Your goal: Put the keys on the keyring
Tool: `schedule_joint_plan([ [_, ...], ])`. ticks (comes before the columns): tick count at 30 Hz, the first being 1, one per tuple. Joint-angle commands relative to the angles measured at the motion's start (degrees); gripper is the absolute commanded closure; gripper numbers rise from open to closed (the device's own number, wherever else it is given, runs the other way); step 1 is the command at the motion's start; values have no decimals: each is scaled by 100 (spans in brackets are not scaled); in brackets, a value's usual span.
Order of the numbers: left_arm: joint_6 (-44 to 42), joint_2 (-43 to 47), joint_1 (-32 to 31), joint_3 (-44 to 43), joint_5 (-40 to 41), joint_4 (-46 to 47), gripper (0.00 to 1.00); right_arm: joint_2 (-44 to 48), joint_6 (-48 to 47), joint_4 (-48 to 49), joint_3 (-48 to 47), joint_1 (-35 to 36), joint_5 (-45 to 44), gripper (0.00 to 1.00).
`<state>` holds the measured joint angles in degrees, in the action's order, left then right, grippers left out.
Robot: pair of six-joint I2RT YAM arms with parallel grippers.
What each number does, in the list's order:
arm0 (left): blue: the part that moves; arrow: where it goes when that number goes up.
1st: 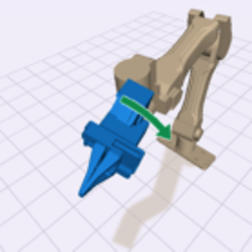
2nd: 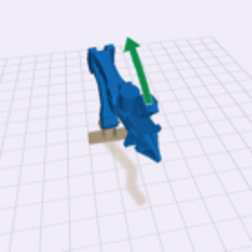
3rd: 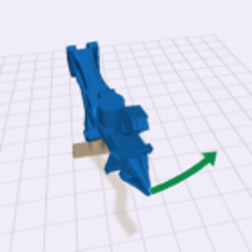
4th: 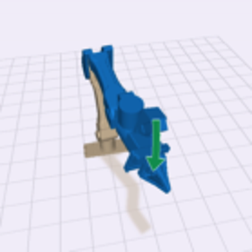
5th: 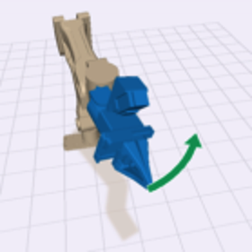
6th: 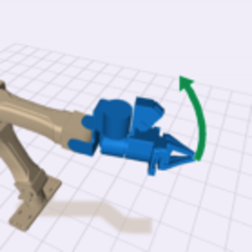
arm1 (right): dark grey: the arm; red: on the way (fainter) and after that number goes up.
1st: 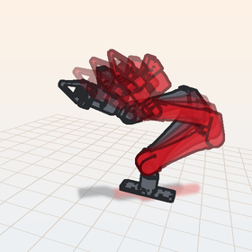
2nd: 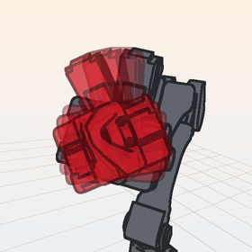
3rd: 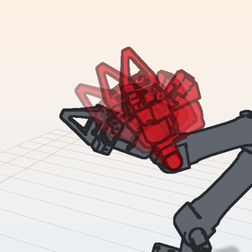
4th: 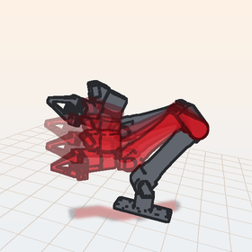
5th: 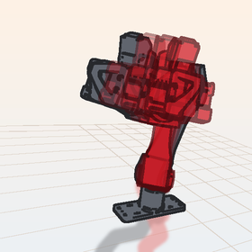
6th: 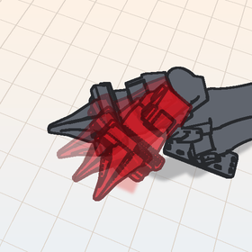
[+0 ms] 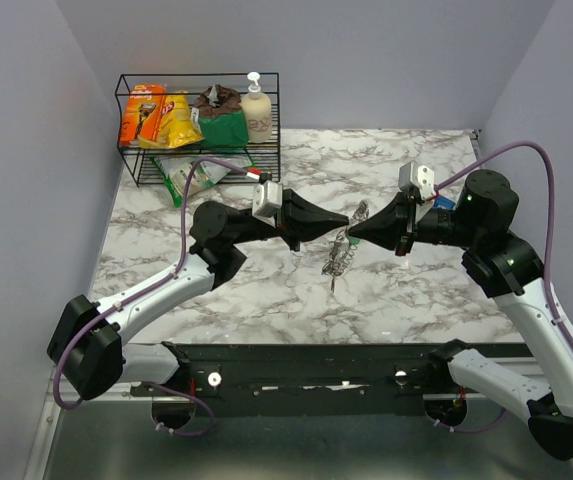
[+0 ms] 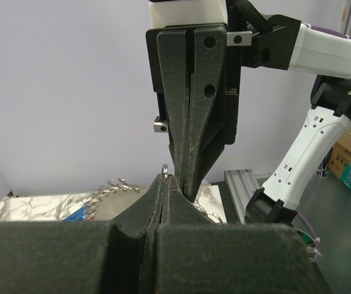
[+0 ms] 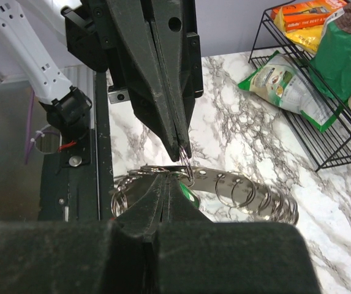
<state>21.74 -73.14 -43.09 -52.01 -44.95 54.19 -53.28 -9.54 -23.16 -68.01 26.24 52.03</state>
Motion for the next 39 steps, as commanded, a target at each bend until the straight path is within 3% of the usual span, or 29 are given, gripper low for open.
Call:
schedule_joint_plan([
  [1, 94, -7, 11, -196, -172, 390, 100, -42, -92, 22, -19, -14, 237, 99],
  [9, 112, -16, 2, -187, -339, 373, 100, -130, -74, -13, -55, -14, 176, 97],
  [13, 50, 11, 2, -178, -357, 320, 100, -78, -74, -40, -64, -22, -17, 73],
  [26, -328, 125, 2, -169, -295, -120, 100, 388, -320, -329, -204, -22, -536, 20],
  [39, -337, 116, 2, -160, -278, -111, 100, 581, -312, -268, -143, -22, -1177, 5],
])
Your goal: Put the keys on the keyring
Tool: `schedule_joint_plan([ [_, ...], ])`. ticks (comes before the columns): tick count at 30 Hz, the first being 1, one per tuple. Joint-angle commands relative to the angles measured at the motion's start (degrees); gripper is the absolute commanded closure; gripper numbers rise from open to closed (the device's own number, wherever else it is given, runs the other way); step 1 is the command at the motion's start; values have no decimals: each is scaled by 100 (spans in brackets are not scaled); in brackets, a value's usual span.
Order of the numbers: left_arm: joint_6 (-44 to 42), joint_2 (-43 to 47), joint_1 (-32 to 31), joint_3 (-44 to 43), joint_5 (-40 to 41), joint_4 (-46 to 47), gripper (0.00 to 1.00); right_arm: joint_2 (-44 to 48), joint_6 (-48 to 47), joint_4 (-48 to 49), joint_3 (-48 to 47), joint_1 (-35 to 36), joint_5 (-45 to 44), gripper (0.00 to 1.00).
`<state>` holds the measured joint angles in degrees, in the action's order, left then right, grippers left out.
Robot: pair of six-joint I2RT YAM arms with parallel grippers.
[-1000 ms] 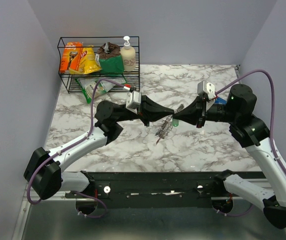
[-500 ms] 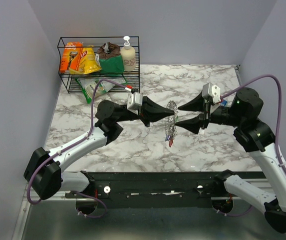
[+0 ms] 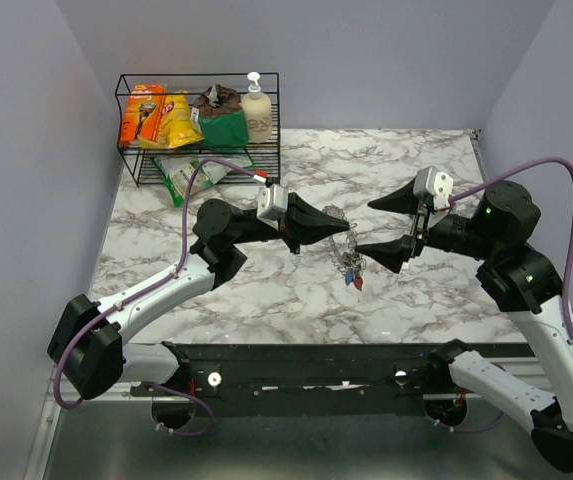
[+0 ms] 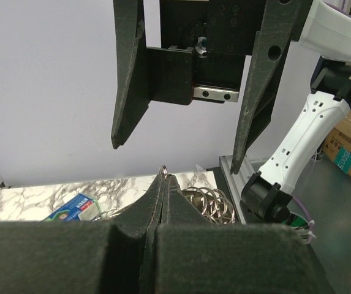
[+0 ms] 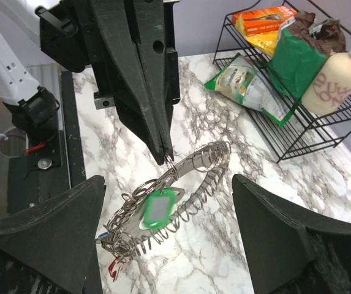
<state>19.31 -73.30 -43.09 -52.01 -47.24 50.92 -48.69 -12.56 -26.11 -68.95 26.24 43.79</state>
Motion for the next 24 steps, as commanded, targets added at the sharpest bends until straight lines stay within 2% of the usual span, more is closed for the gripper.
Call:
schedule_joint_plan([
  [1, -94, 131, 2, -160, -48, 217, 100, 140, -1, 62, -31, -22, -380, 4],
  [6, -138, 131, 2, -117, 13, 173, 100, 140, 113, 194, 74, -22, -459, 0],
  [24, -700, 272, 2, 859, 839, -731, 100, 26, 508, 624, 628, -14, -670, 0],
])
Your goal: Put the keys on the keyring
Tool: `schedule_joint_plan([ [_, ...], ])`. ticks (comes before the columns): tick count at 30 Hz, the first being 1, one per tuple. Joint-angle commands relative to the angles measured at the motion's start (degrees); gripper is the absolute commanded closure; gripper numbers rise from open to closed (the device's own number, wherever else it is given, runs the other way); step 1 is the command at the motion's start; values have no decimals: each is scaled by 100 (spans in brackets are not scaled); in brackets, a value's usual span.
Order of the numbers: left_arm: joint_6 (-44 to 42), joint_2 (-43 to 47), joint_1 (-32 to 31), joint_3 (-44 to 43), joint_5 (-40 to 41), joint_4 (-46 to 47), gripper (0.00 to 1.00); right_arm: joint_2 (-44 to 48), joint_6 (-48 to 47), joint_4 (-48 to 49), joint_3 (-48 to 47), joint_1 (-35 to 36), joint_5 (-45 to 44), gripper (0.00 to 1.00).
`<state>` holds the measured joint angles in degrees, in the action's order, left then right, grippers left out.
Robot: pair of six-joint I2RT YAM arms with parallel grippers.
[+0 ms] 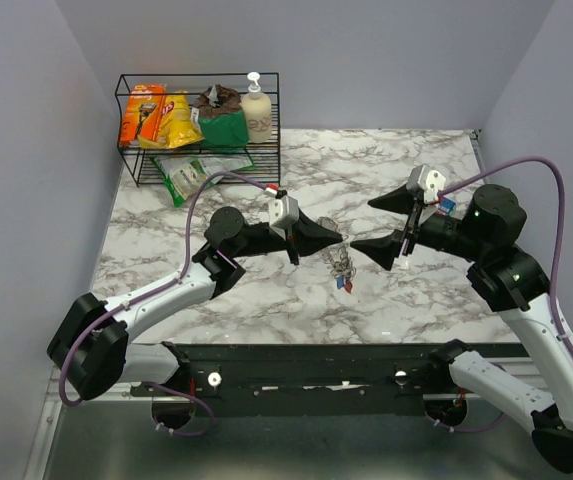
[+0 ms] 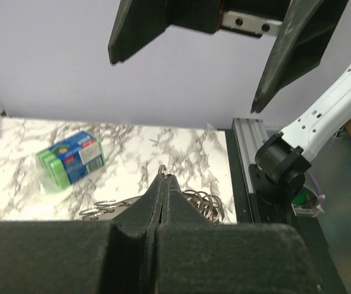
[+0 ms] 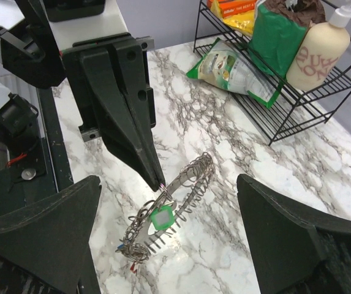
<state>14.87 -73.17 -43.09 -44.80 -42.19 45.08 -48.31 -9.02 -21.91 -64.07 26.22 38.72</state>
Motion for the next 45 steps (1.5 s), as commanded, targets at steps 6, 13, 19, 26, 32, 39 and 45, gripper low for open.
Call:
schedule_joint_plan([
  [6, -468, 364, 11, 278, 554, -596, 100, -46, 251, 266, 272, -20, -286, 0],
  [13, -512, 145, 29, 173, 625, -676, 100, -55, 322, 328, 360, -20, -347, 0],
  [19, -485, -119, 38, 15, 546, -597, 100, 41, 339, 328, 457, -20, -514, 0],
  [26, -486, -531, 64, -292, 633, -360, 100, 6, 374, 345, 484, -20, -611, 0],
  [32, -389, -1225, 99, -863, 818, 9, 100, -64, 383, 363, 492, -20, -690, 0],
  [39, -231, -2156, 213, -1461, 985, 466, 100, -38, 330, 354, 510, -38, -804, 0],
  [45, -3, -2842, 248, -1576, 1468, 949, 100, -64, 348, 354, 563, -64, -787, 0],
])
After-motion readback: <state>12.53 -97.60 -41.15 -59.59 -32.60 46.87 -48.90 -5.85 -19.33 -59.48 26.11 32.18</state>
